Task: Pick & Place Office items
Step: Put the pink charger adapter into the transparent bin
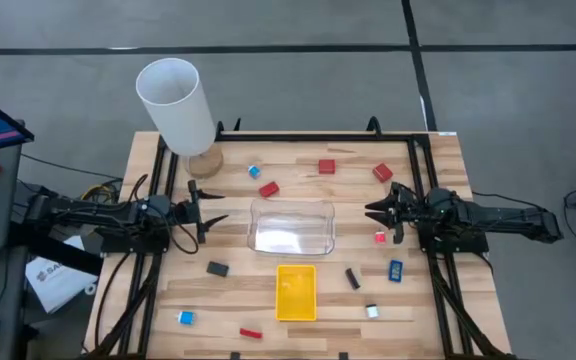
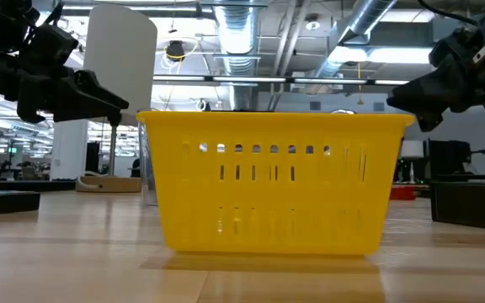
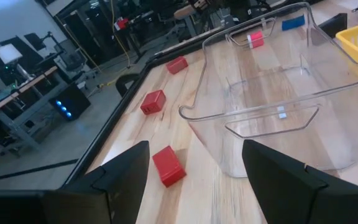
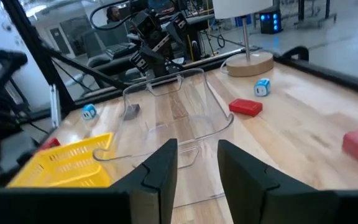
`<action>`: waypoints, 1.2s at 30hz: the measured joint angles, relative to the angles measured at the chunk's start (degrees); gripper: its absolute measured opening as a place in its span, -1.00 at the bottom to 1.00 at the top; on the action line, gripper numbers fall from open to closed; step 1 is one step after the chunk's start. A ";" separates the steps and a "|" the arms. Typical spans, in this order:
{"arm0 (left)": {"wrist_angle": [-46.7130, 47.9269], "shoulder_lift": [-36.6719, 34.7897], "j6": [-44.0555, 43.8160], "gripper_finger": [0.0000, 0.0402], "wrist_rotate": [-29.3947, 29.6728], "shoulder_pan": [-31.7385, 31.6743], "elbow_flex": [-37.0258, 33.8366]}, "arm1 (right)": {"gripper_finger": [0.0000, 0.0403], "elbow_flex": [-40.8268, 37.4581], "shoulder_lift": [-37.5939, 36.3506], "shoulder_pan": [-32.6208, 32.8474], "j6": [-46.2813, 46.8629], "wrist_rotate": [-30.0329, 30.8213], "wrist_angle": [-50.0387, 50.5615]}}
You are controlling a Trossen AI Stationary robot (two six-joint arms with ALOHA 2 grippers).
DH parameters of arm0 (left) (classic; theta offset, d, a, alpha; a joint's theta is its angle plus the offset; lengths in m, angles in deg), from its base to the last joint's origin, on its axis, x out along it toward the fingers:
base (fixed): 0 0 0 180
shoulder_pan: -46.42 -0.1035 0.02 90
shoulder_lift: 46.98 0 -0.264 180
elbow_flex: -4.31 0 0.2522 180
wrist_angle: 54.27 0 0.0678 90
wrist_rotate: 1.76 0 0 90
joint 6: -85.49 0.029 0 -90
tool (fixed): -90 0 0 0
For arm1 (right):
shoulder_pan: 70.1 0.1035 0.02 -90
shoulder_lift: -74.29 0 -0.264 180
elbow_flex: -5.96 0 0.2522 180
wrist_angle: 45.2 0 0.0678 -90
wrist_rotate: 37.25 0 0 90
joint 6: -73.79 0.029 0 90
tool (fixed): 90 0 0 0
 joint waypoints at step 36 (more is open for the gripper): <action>-41.73 1.95 -33.29 0.26 -12.07 0.57 -0.01 | -0.46 -0.01 0.02 2.45 6.34 -8.07 -19.45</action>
